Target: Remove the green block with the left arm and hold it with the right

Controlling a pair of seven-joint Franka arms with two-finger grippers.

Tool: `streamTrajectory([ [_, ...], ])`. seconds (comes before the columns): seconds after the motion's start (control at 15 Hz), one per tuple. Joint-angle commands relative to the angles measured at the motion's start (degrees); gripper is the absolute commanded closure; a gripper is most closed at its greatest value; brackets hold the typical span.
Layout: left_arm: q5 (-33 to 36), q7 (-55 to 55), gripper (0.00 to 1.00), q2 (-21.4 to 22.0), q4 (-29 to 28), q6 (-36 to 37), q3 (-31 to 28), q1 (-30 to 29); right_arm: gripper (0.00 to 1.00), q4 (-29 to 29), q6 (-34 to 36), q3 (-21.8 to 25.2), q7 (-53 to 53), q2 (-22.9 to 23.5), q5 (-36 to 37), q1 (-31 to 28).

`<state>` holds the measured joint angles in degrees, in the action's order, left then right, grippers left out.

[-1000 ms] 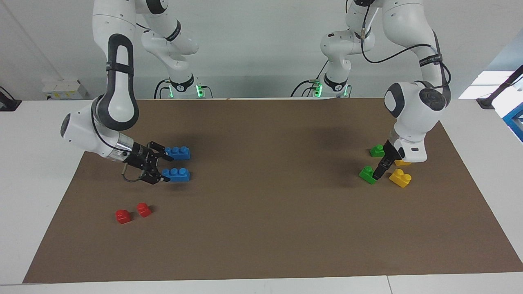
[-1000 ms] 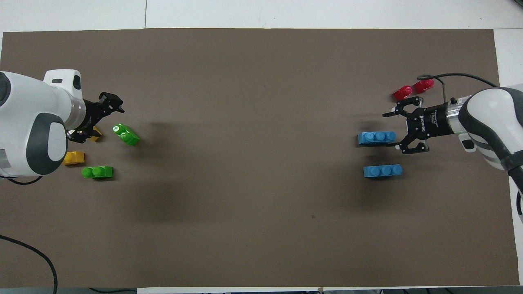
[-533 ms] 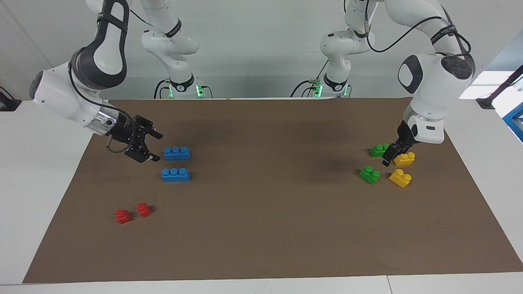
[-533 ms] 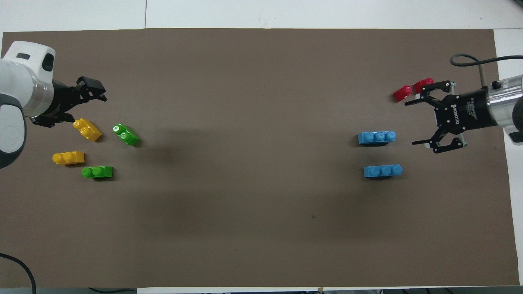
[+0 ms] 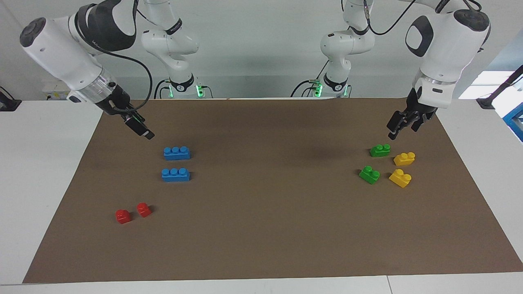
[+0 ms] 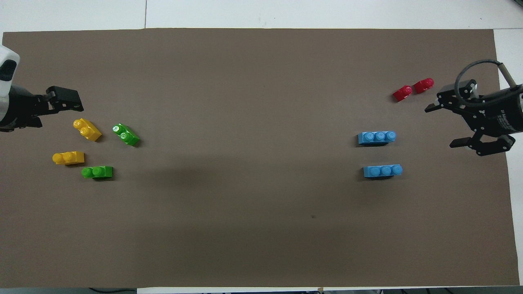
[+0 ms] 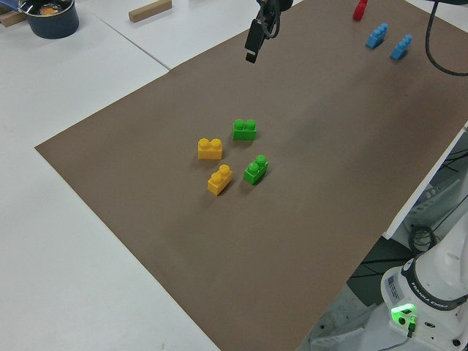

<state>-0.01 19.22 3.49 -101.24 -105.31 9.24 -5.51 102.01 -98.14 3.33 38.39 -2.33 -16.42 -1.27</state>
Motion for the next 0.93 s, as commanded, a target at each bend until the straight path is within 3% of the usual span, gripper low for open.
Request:
streamTrajectory([
  [0.0,-0.16,-2.16,0.0,3.01,0.25,5.01,-0.1,0.5,0.01,-0.58,2.16,-0.17,-12.69,-1.89,6.12,1.7],
  [0.2,-0.16,-10.41,0.0,3.54,3.13,10.19,-0.28,0.5,0.01,-3.04,4.62,-0.35,-25.61,-1.89,12.28,3.46],
  [0.4,-0.25,-11.58,0.0,2.58,4.03,9.95,-2.38,1.98,0.01,-3.31,6.47,-0.43,-33.45,-2.42,13.7,3.55],
  [0.87,-0.86,-11.49,0.0,-1.29,6.66,11.96,-8.1,7.17,0.01,-3.31,6.91,-0.52,-37.07,-2.51,16.42,4.61],
])
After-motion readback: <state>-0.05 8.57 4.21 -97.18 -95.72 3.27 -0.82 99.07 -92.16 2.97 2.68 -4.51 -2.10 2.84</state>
